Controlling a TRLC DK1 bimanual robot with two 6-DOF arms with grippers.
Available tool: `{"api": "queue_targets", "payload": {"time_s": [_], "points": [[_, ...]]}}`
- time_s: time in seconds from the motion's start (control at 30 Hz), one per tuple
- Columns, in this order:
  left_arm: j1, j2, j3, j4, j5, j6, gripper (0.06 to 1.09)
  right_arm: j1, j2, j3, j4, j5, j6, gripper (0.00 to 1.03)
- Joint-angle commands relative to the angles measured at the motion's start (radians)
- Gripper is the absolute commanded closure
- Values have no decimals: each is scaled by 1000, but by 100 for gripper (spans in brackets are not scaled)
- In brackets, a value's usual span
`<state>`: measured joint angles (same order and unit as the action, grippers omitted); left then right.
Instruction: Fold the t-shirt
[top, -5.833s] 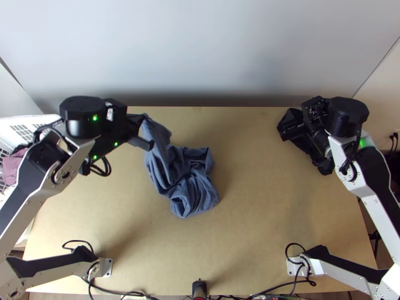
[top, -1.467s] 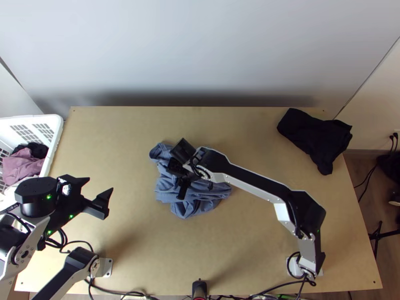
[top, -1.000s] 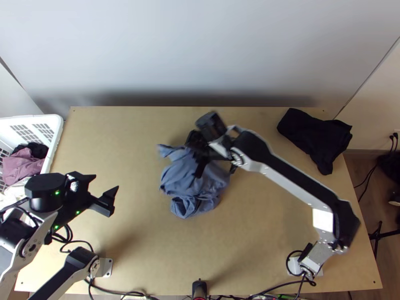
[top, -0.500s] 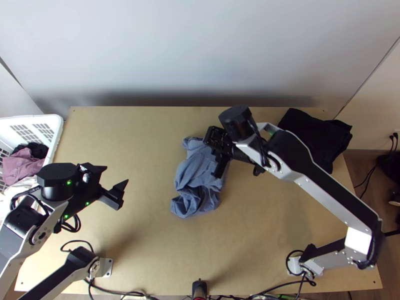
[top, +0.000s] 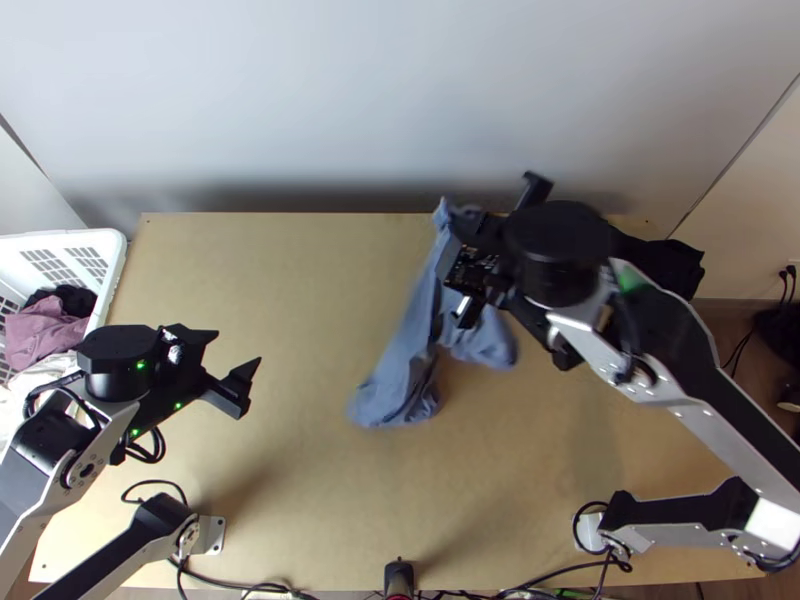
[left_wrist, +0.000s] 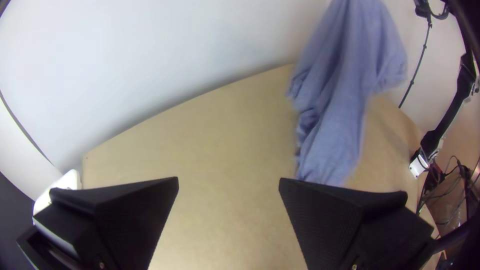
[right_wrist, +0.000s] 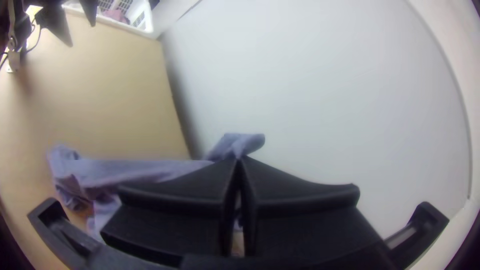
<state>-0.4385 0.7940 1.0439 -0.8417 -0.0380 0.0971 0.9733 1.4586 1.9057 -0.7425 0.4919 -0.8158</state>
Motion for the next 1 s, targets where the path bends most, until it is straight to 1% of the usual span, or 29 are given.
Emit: {"api": "queue_targets", "payload": {"time_s": [0.0, 0.1, 0.23, 0.3, 0.37, 0.43, 0.47, 0.5, 0.53, 0.57, 0.6, 0.63, 0.67, 0.7, 0.73, 0.77, 0.83, 0.87, 0.9, 0.97], "points": [[-22, 22, -5, 27, -2, -4, 11, 87, -57, 26, 71, 105, -132, 100], [-35, 44, 13, 38, -2, -4, 11, 105, -86, 24, 61, 129, -146, 100], [-49, 76, 34, 55, -3, 0, 11, 131, -135, 26, 81, 157, -243, 100], [-59, 93, 38, 62, -3, 1, 11, 133, -152, 16, 66, 162, -247, 100], [-68, 103, 39, 78, -2, 0, 11, 131, -185, -59, 52, 163, -243, 100], [-71, 111, 42, 84, -2, -4, 11, 130, -234, -186, 31, 165, -241, 98], [-72, 111, 42, 85, -2, -4, 11, 131, -261, -246, 22, 165, -224, 88], [-74, 111, 44, 85, -2, -4, 11, 131, -287, -297, 12, 163, -210, 86], [-74, 111, 44, 85, -2, -4, 11, 130, -308, -336, 5, 163, -194, 87], [-74, 111, 44, 84, -2, -4, 11, 125, -326, -361, 2, 163, -175, 91], [-72, 109, 42, 82, -3, -2, 11, 114, -339, -376, -8, 158, -149, 91], [-72, 106, 42, 79, -3, -2, 11, 94, -346, -389, -34, 143, -121, 89], [-71, 105, 39, 76, -3, -2, 11, 70, -351, -395, -66, 109, -80, 78], [-69, 103, 38, 73, -3, -2, 11, 41, -353, -395, -107, 73, -22, 62], [-68, 102, 33, 72, -2, -2, 11, 13, -353, -390, -167, 14, 49, 52], [-68, 100, 28, 70, -2, -4, 11, -13, -346, -390, -227, -33, 115, 44], [-63, 96, 19, 62, -2, -11, 11, -54, -331, -401, -325, -121, 237, 29], [-57, 96, 15, 58, -2, -14, 11, -91, -328, -419, -340, -177, 271, 22], [-49, 96, 13, 55, -2, -17, 11, -119, -322, -435, -357, -227, 303, 19], [-34, 94, 11, 44, -2, -22, 11, -143, -311, -481, -363, -288, 356, 11]]}}
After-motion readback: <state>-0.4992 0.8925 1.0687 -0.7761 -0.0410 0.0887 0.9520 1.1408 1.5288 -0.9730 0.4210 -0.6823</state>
